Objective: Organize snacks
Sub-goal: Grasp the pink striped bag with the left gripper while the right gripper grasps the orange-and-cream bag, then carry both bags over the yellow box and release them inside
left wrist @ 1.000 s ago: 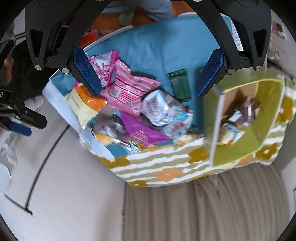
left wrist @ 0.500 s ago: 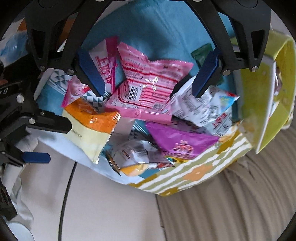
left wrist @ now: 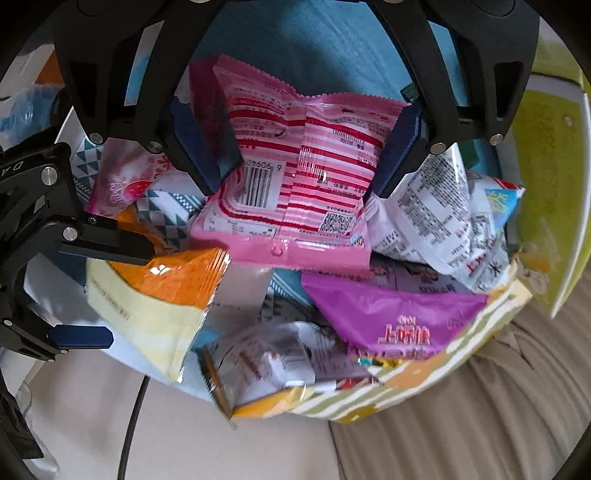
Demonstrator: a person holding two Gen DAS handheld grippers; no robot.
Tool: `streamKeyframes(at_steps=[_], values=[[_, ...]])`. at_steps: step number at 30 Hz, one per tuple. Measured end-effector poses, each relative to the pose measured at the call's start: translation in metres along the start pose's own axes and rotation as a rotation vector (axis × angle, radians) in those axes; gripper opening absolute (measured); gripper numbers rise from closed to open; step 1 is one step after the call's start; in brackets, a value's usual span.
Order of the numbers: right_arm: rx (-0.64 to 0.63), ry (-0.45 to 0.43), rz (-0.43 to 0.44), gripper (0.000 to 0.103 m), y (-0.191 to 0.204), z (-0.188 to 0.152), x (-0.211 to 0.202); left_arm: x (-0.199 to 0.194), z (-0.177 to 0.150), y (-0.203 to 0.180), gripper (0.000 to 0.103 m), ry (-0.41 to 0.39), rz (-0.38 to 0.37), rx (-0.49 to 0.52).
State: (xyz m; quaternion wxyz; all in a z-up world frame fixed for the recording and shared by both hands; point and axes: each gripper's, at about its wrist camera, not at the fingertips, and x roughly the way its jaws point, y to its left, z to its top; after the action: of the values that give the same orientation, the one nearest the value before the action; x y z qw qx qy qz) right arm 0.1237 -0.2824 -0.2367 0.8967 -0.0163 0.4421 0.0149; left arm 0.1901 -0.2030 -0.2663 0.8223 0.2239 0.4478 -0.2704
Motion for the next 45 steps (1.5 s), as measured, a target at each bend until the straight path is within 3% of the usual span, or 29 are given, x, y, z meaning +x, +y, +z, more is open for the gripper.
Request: streamKeyframes(at_steps=[2,5,9,17,21,26,38,45], values=[[-0.006,0.009,0.007,0.099,0.000,0.000,0.005,0.004,-0.001,0.001,0.072,0.015,0.007,0.006],[-0.018,0.017,0.023,0.097,0.002,0.001,0.011,0.006,-0.001,0.002,0.069,0.023,0.005,0.005],[-0.041,0.044,0.050,0.084,0.006,0.001,0.021,0.005,-0.003,0.003,0.065,0.021,0.010,0.007],[-0.063,0.050,0.068,0.071,0.004,-0.002,0.022,0.002,-0.006,-0.007,0.063,0.016,0.023,0.002],[-0.070,0.046,0.073,0.059,0.002,-0.004,0.019,-0.003,-0.005,-0.013,0.062,0.009,0.030,0.001],[-0.068,0.025,0.075,0.056,0.000,-0.003,0.008,-0.017,0.000,-0.013,0.062,-0.014,0.047,0.004],[-0.059,-0.077,0.042,0.056,-0.003,0.030,-0.063,-0.104,0.017,-0.002,0.062,-0.118,0.083,-0.044],[-0.089,-0.168,0.083,0.056,0.022,0.079,-0.115,-0.178,0.017,0.048,0.062,-0.218,0.139,-0.173]])
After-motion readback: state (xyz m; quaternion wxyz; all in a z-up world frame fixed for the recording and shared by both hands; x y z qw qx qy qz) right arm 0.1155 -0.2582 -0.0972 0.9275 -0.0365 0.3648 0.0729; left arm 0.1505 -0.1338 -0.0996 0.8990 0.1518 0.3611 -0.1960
